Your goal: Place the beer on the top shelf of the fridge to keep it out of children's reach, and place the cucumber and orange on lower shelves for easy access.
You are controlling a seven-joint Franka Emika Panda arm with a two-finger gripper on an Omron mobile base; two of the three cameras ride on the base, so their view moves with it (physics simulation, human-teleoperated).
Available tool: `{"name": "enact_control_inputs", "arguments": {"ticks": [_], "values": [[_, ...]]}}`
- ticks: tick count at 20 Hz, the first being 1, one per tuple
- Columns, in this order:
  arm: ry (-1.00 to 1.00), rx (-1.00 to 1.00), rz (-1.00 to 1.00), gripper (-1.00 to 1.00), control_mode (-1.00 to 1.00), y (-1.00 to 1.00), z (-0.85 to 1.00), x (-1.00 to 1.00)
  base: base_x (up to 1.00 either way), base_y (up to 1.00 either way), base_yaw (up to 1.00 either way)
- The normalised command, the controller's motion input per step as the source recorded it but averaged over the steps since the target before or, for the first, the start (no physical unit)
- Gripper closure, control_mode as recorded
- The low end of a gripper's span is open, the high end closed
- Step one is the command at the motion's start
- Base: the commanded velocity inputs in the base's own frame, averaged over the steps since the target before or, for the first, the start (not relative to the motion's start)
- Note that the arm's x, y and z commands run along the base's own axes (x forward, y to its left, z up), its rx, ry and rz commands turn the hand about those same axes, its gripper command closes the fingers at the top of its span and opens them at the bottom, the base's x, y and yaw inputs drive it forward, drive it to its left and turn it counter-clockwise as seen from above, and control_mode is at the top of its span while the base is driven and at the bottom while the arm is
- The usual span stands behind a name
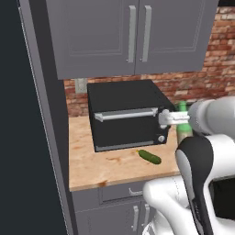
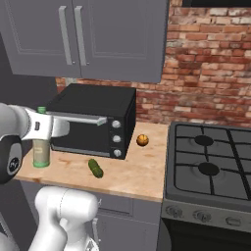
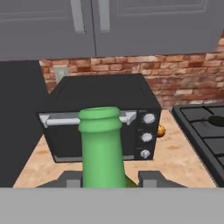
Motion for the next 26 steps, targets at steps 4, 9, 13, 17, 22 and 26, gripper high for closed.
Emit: {"name": "enact_control_inputs", "arguments": {"ticks": [4,9,13,17,22,26], "values": [[-0.03,-0.02,0.11,1.00,-1.00,0.00,0.22,-0.47,0.00,0.00,0.00],[0.00,0.00,0.00,1.00,1.00,0.00,0.00,0.00,-0.28,0.03,0.13],[0.00,0.00,0.00,1.00,1.00,0.00,0.00,0.00,-0.38,0.11,0.13],[0.00,0.00,0.00,1.00,1.00,0.00,0.00,0.00,-0.74,0.13,0.09],[0.00,0.00,0.00,1.00,1.00,0.00,0.00,0.00,-0.90,0.25,0.07],[0.00,0.00,0.00,1.00,1.00,0.00,0.00,0.00,-0.82,0.33,0.05]]}}
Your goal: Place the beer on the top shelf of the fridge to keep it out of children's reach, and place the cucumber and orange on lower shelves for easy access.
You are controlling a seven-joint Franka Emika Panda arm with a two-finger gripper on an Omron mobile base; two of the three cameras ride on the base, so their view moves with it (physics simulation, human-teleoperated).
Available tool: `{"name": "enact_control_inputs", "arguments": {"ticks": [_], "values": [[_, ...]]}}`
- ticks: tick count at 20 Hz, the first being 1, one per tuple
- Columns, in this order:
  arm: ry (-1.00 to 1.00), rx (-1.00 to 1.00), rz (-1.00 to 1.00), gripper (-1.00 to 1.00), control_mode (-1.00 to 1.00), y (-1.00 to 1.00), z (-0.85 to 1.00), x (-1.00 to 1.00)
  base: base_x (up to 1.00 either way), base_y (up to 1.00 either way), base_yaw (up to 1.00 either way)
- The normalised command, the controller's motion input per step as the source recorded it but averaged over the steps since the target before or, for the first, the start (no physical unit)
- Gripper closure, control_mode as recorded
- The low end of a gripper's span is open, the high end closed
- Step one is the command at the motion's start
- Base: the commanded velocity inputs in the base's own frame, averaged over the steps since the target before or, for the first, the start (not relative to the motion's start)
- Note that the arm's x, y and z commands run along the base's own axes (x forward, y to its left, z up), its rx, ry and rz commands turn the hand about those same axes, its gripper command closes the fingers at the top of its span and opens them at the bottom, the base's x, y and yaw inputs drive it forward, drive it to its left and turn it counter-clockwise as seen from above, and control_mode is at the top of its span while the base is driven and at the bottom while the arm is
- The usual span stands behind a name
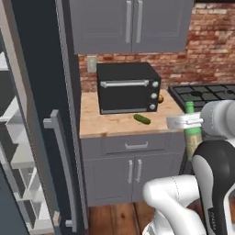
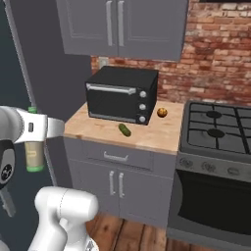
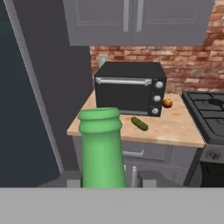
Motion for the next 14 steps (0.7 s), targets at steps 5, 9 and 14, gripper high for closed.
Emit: {"name": "enact_control_inputs", "arguments": {"ticks": [5,9,14], "values": [[0.00,0.00,0.00,1.00,1.00,0.00,0.00,0.00,-0.53,0.52,0.02],[0.00,0.00,0.00,1.00,1.00,0.00,0.00,0.00,-0.50,0.59,0.02],[0.00,0.00,0.00,1.00,1.00,0.00,0.00,0.00,-0.44,0.67,0.03]]}}
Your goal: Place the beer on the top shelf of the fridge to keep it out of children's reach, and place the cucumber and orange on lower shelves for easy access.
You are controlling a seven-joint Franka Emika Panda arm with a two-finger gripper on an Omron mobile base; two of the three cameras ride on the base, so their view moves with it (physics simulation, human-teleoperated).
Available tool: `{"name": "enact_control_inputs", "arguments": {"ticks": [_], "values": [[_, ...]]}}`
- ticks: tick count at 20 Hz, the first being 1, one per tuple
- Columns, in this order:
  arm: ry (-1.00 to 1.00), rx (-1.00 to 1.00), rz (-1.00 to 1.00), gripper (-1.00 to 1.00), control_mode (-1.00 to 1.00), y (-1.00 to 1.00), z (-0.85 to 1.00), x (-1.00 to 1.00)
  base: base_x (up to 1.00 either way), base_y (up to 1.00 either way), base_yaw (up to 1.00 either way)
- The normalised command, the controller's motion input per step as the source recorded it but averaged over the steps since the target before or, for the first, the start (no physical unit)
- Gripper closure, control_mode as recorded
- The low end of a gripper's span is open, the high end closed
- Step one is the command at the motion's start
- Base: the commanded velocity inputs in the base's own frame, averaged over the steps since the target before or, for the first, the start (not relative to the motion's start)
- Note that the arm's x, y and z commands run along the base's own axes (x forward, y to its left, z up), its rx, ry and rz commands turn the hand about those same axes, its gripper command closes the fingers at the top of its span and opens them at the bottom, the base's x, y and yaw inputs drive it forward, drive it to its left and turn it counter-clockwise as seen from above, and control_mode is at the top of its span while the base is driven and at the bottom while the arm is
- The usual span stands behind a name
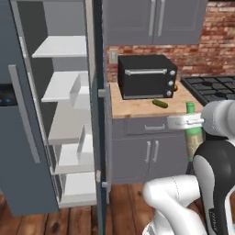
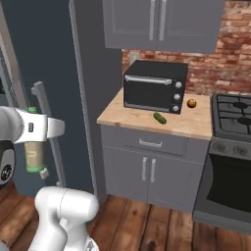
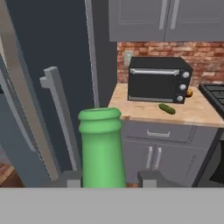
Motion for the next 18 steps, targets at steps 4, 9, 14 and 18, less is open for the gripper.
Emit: {"name": "enact_control_inputs", "arguments": {"ticks": [4,9,14,18], "values": [[0.00,0.00,0.00,1.00,1.00,0.00,0.00,0.00,-0.26,0.83,0.01],[0.00,0.00,0.00,1.00,1.00,0.00,0.00,0.00,-0.12,0.88,0.00],[0.00,0.00,0.00,1.00,1.00,0.00,0.00,0.00,0.00,0.84,0.00],[0.00,0.00,0.00,1.00,1.00,0.00,0.00,0.00,0.00,0.72,0.00]]}}
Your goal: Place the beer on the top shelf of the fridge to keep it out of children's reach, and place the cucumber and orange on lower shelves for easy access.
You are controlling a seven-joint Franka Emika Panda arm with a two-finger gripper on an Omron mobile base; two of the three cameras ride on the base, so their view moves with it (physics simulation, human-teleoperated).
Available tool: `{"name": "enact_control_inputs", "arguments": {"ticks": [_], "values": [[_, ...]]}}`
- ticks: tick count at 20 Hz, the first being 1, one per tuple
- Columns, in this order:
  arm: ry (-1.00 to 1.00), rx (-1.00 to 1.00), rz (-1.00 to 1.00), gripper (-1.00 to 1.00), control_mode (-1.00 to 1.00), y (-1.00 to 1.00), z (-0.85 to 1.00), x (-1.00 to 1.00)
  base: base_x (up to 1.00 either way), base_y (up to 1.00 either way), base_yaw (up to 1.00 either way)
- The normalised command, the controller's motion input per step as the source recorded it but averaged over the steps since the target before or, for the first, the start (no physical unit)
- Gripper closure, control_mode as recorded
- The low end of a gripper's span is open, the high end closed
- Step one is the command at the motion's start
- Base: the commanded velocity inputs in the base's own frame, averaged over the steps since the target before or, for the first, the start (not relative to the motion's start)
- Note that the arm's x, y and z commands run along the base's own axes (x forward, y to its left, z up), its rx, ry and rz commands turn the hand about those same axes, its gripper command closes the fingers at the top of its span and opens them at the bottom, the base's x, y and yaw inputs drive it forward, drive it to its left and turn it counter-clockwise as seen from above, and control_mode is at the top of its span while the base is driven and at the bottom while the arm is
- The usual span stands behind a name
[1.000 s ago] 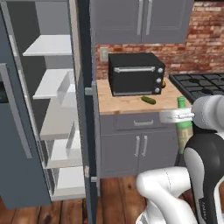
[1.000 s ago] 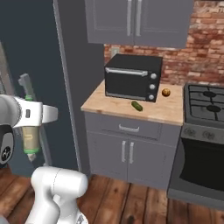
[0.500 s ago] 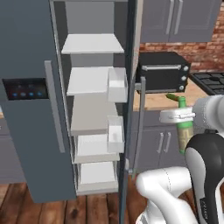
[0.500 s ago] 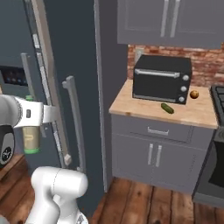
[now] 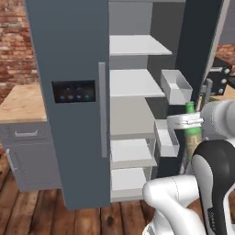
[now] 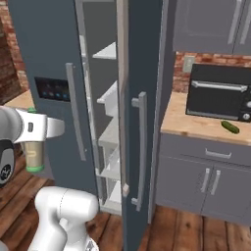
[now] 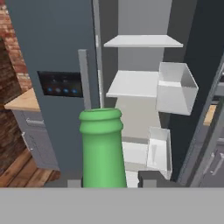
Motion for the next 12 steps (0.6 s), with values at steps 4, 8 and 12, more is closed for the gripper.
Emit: {"name": "enact_control_inputs", "arguments": {"ticks": [4,8,12], "values": [[0.00,0.00,0.00,1.00,1.00,0.00,0.00,0.00,0.03,0.46,-0.04],[0.00,0.00,0.00,1.00,1.00,0.00,0.00,0.00,0.16,0.09,-0.12],[0.00,0.00,0.00,1.00,1.00,0.00,0.00,0.00,0.22,0.03,-0.15]]}}
